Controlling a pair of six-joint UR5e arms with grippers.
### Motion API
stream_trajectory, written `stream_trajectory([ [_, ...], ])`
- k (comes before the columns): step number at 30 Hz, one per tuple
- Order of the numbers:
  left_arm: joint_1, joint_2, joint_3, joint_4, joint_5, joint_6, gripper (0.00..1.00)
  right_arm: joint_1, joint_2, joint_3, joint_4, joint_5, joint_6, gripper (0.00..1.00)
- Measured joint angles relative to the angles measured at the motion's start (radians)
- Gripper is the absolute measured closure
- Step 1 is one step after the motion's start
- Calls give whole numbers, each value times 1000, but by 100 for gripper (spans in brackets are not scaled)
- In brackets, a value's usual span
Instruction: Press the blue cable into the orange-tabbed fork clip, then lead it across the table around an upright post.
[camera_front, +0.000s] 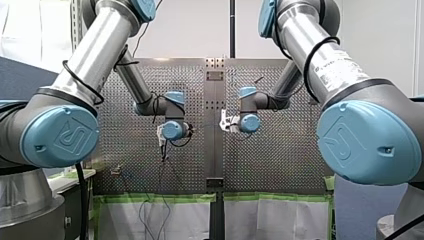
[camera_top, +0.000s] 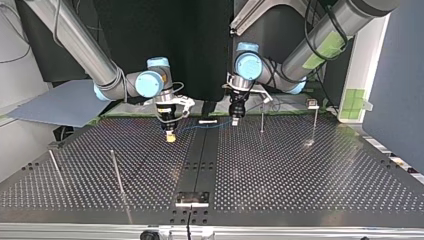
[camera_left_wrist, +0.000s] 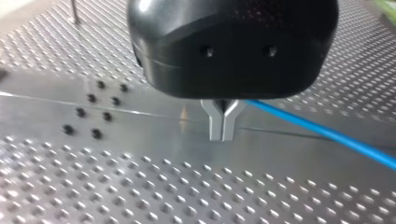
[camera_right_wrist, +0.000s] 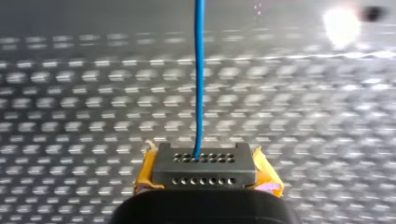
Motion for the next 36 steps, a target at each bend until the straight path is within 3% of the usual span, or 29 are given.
stream_trajectory([
  [14, -21, 26, 0, -26, 0, -3, 100, 1, -137, 0, 20, 1, 0, 100],
  [21, -34, 26, 21, -48, 17, -29, 100, 1, -152, -1, 16, 1, 0, 100],
  [36, -52, 26, 150, -137, 24, -78, 100, 2, -157, -8, 12, -2, 0, 100],
])
